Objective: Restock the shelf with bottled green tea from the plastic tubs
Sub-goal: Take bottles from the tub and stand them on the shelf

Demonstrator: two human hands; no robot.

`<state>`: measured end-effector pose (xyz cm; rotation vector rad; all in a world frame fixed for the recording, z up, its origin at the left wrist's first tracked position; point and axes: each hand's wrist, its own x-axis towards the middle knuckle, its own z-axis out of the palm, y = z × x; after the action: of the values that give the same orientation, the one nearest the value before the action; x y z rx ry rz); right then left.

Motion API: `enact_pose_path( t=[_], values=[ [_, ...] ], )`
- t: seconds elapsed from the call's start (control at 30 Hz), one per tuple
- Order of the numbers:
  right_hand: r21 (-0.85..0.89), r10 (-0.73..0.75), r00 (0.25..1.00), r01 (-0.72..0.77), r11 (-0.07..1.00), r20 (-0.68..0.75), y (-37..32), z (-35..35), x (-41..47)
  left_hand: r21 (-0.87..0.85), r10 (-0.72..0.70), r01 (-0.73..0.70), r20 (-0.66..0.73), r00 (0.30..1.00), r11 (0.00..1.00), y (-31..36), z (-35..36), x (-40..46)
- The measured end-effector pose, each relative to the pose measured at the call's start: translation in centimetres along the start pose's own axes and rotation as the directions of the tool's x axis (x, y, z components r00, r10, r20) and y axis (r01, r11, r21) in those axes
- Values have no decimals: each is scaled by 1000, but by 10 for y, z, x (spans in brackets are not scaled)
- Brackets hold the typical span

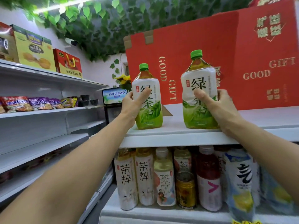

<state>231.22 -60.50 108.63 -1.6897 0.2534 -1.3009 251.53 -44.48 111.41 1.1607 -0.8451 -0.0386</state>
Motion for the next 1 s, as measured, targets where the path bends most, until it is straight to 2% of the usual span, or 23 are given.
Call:
enact_pose_path(
  t=[0.1,0.17,0.27,0.37,0.57,0.83,1.0],
  values=[
    [-12,-7,1000,7,1000,4,-3,0,-4,14,-69,67,147,987,998,0,-11,6],
    [-32,-13,1000,13,999,4,-4,0,-5,171,-106,69,219,970,983,1,-20,6],
    [-55,-12,1000,13,998,7,-3,-1,-6,449,-142,16,249,958,893,-9,-31,-2],
    [-34,-11,1000,11,999,7,-2,-1,-6,450,-127,-1,254,959,893,-15,-34,-3],
    [-20,-16,1000,16,1000,15,-1,-1,-4,509,-255,82,281,925,857,-11,-26,19],
    [-16,-16,1000,17,1000,16,-3,-2,-6,528,-344,146,300,890,837,-19,-11,42],
    [-11,-15,1000,15,1000,19,-3,-3,-7,536,-347,152,284,894,830,-33,-11,59]
  ],
)
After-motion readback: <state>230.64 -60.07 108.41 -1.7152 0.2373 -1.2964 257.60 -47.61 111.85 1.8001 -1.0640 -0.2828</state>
